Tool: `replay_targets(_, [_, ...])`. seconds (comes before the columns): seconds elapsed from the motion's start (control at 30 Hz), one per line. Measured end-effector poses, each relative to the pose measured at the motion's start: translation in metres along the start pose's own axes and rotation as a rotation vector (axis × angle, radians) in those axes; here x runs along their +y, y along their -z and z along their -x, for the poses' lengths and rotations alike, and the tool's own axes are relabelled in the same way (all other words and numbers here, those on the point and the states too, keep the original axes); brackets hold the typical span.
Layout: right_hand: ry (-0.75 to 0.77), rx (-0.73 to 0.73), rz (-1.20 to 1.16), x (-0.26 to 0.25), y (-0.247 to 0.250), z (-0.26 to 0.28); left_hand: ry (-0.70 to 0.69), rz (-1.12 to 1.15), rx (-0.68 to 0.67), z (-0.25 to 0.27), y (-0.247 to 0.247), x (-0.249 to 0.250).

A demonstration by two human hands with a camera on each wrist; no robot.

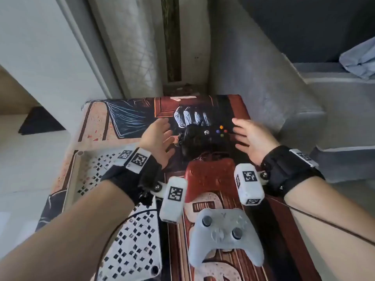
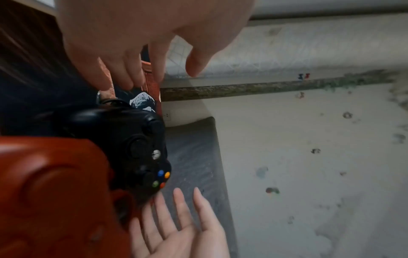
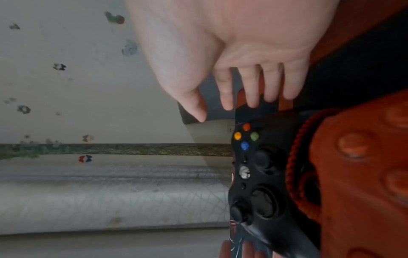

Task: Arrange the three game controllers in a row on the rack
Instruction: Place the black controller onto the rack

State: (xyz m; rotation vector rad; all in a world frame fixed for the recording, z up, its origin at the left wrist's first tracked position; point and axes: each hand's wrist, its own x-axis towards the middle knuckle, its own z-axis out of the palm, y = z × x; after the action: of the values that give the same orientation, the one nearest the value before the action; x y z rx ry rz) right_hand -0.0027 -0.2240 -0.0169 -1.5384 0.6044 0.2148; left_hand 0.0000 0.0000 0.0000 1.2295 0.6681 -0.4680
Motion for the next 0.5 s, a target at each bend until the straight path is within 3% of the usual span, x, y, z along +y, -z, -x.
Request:
replay_targets(0.23, [0.051, -0.137, -0.09, 0.04, -0.005, -0.037, -0.13, -0.045, -0.066, -0.044, 0.005, -0.025])
replay_targets(0.5, [0.194, -0.151, -0.034, 0.049, -0.019, -0.044, -0.185, -0.1, -0.121, -0.056, -0.001, -0.044])
